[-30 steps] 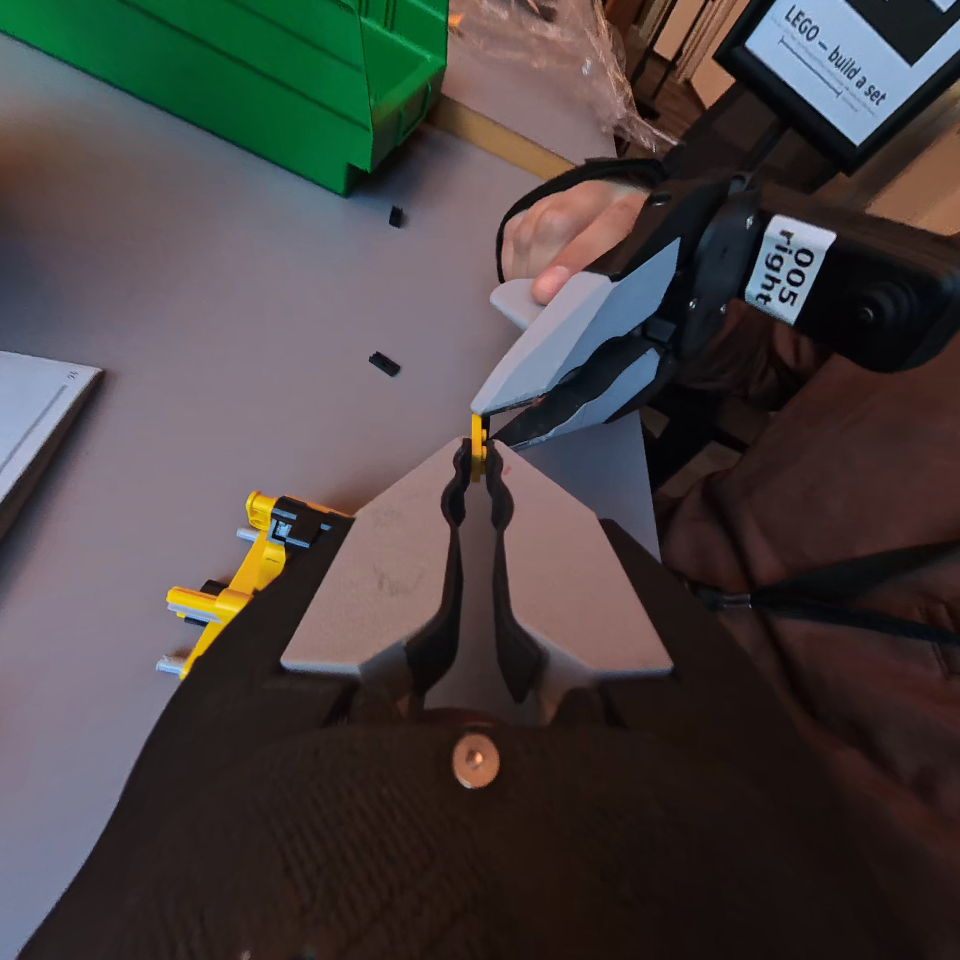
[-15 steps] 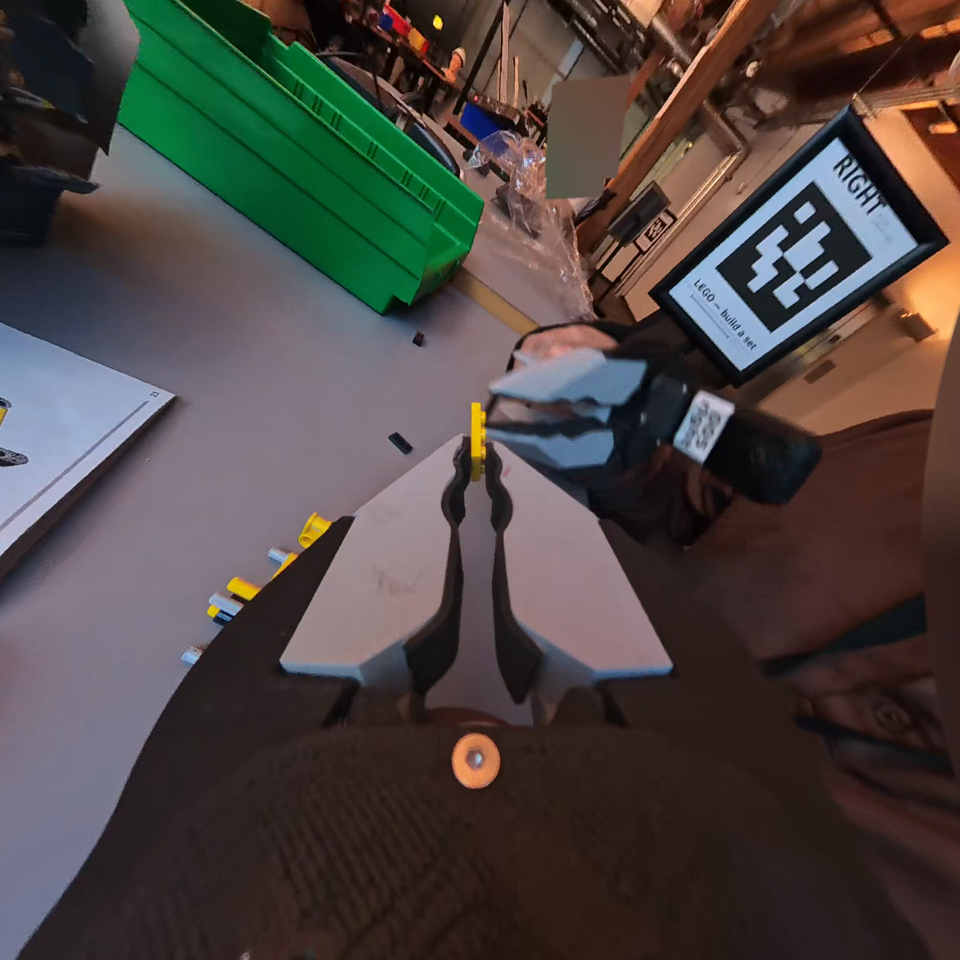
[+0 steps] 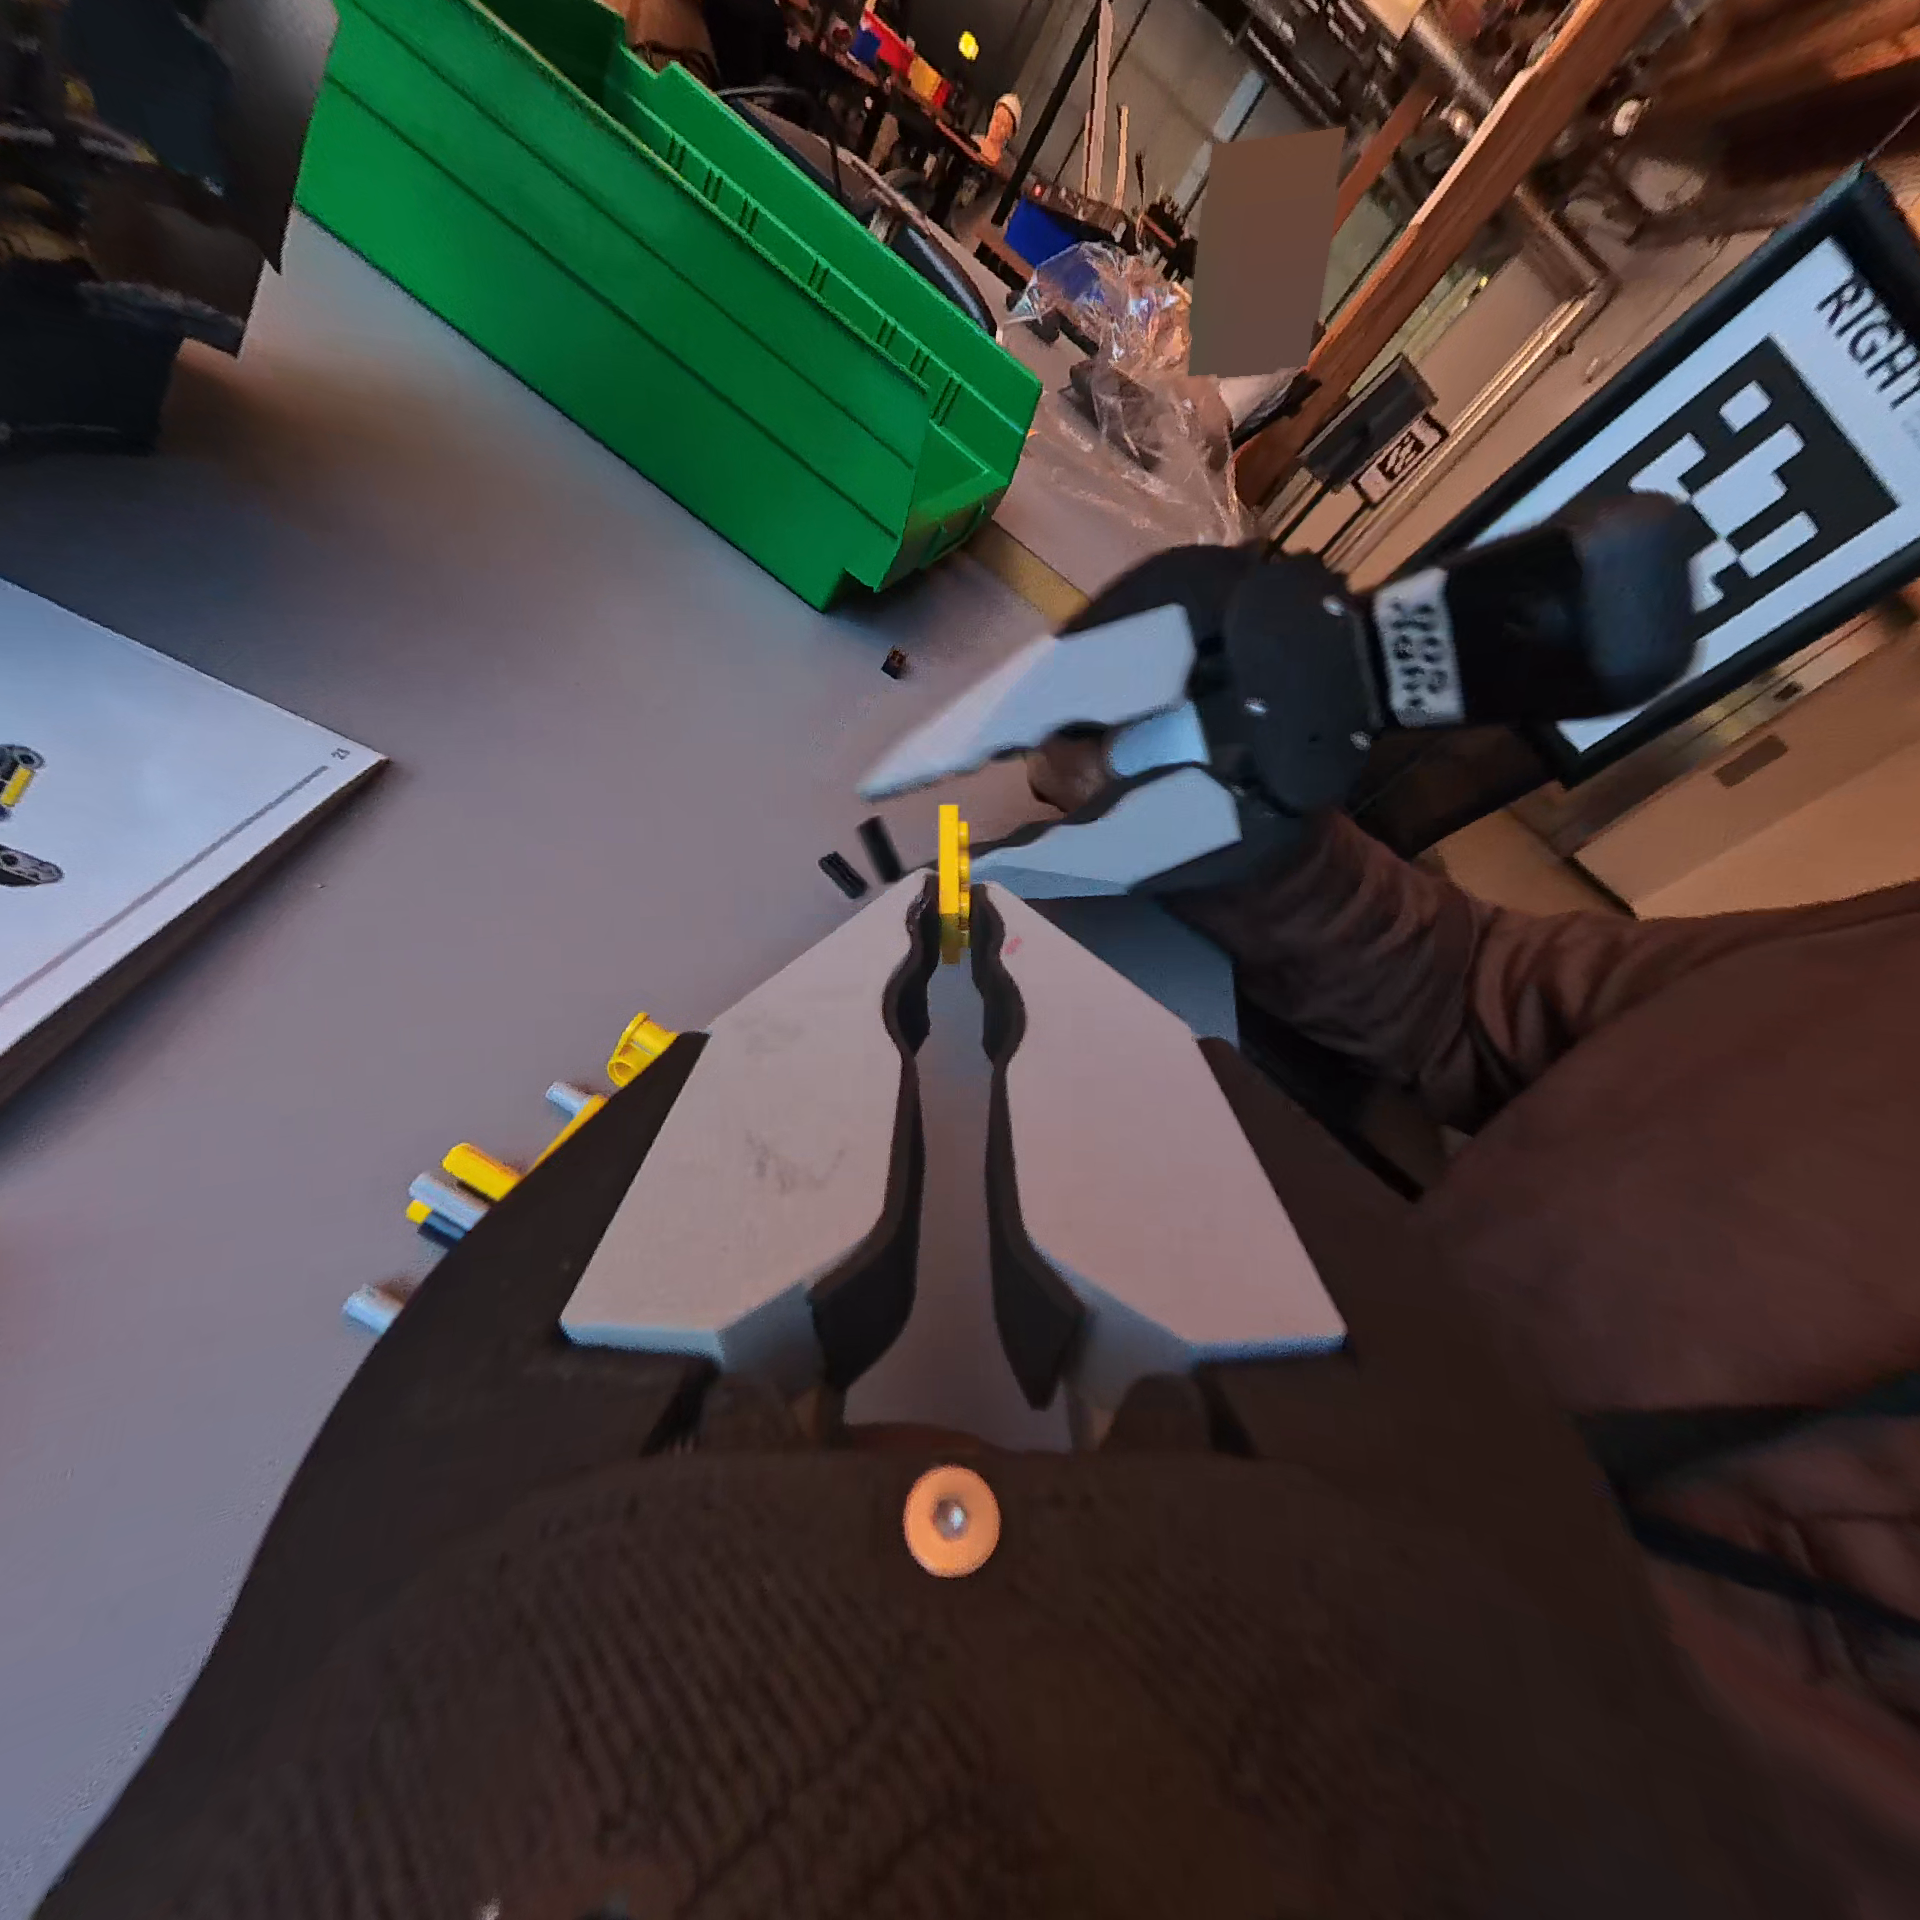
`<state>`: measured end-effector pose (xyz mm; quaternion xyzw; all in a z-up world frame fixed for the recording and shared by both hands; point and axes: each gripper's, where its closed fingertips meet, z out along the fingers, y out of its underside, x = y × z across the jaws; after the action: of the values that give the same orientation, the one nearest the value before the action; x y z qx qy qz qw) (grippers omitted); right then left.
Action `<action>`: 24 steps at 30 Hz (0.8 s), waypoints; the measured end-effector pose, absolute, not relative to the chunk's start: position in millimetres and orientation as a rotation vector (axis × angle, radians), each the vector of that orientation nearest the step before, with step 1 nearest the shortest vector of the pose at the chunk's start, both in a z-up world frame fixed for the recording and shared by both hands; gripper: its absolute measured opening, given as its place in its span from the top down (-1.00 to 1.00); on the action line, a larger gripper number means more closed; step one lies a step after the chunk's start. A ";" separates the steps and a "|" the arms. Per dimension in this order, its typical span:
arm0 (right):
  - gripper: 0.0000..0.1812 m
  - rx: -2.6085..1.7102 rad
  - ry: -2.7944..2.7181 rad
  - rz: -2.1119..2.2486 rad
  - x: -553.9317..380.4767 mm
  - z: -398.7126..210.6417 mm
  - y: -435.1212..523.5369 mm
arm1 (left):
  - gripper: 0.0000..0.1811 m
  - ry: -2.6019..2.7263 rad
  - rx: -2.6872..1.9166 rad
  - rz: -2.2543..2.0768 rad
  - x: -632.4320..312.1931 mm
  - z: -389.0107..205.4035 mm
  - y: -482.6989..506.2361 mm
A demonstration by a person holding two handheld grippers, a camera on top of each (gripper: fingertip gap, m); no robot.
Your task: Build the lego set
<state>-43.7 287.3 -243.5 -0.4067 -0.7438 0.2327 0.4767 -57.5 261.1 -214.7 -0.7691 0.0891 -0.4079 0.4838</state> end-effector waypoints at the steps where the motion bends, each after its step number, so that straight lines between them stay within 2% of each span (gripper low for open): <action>1: 0.86 -0.985 -1.812 0.565 -45.7 -239.9 283.4 | 0.98 0.199 -1.876 -1.013 -57.2 -215.5 261.5; 5: 0.86 -1.329 -1.935 0.343 -31.5 -290.0 326.6 | 0.98 0.192 -1.872 -1.017 -60.2 -214.5 261.7; 9: 0.97 -1.343 -1.873 0.498 -33.5 -282.8 324.1 | 0.98 0.221 -1.870 -0.958 -62.8 -213.1 261.5; 10: 0.84 -1.343 -1.844 0.517 -34.7 -276.8 325.1 | 0.98 0.221 -1.866 -0.963 -62.9 -212.0 261.0; 12: 0.31 -1.385 -1.814 0.499 -34.5 -274.5 332.4 | 0.98 0.215 -1.856 -0.979 -63.9 -209.3 260.1; 15: 0.50 -1.365 -1.800 0.426 -30.6 -271.3 343.4 | 0.98 0.200 -1.844 -0.981 -67.9 -206.6 261.1; 17: 0.54 -1.321 -1.794 0.509 -32.8 -265.9 335.3 | 0.98 0.187 -1.844 -0.981 -69.8 -207.5 262.4; 20: 0.35 -1.297 -1.805 0.544 -35.4 -258.0 325.6 | 0.98 0.176 -1.849 -0.988 -69.0 -210.3 263.2; 21: 0.37 -1.241 -1.795 0.602 -39.5 -246.3 314.3 | 0.98 0.171 -1.848 -0.990 -68.4 -210.7 263.4; 24: 0.67 -1.026 -1.766 0.771 -50.6 -211.5 273.8 | 0.98 0.146 -1.822 -1.041 -65.1 -206.8 262.1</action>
<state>-50.6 273.8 -211.5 -0.4170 -0.7178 0.3134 0.4612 -65.1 262.1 -206.8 -0.7520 0.0603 -0.4296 0.4963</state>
